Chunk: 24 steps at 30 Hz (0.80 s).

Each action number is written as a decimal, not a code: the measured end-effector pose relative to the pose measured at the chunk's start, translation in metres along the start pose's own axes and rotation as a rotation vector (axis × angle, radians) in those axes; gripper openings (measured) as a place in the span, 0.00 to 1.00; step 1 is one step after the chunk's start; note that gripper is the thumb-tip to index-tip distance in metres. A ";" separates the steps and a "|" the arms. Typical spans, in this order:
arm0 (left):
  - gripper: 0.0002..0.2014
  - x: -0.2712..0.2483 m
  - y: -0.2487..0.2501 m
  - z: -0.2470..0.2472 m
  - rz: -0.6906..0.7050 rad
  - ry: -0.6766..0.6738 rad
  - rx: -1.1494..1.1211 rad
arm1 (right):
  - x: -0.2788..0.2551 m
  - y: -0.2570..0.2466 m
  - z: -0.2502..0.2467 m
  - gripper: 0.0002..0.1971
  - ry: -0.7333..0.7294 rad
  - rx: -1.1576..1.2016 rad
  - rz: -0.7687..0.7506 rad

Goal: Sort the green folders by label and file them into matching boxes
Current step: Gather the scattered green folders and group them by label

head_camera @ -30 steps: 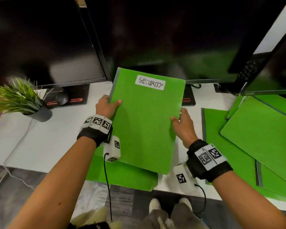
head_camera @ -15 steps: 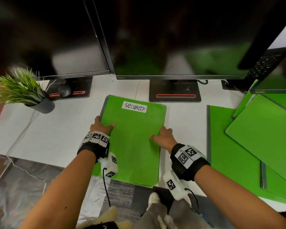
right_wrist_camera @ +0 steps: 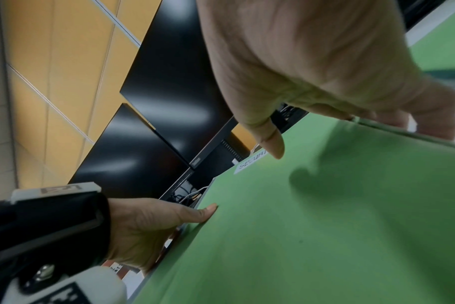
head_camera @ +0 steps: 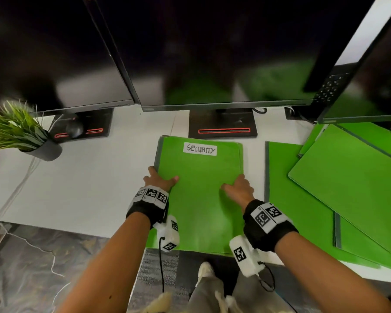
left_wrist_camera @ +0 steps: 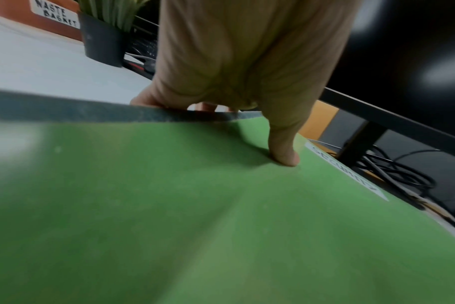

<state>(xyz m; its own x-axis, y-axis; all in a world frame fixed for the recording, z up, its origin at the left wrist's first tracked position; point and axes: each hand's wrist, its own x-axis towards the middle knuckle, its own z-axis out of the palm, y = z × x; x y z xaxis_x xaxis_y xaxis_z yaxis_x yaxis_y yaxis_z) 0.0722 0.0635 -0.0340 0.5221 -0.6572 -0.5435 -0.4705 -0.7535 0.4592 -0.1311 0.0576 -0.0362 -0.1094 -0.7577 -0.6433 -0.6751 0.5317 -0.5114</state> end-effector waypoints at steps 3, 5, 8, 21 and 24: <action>0.41 -0.011 0.017 0.023 0.008 -0.018 0.011 | -0.001 0.012 -0.020 0.40 0.013 -0.026 0.032; 0.41 -0.018 0.026 0.036 0.014 -0.027 0.017 | 0.000 0.022 -0.031 0.40 0.020 -0.033 0.031; 0.40 -0.025 0.032 0.050 0.007 -0.013 0.019 | 0.000 0.035 -0.050 0.36 0.014 0.030 0.010; 0.33 -0.110 0.138 0.152 0.401 0.082 0.235 | 0.003 0.146 -0.177 0.34 0.265 -0.351 -0.156; 0.27 -0.128 0.169 0.196 0.535 -0.100 0.182 | 0.004 0.177 -0.201 0.36 0.232 -0.402 -0.098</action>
<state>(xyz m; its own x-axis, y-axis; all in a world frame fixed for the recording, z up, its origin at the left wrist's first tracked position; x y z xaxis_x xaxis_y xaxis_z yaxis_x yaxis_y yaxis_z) -0.2137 0.0235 -0.0238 0.1114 -0.9351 -0.3365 -0.7700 -0.2953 0.5657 -0.3976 0.0731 -0.0151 -0.1606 -0.8859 -0.4353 -0.9142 0.2997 -0.2727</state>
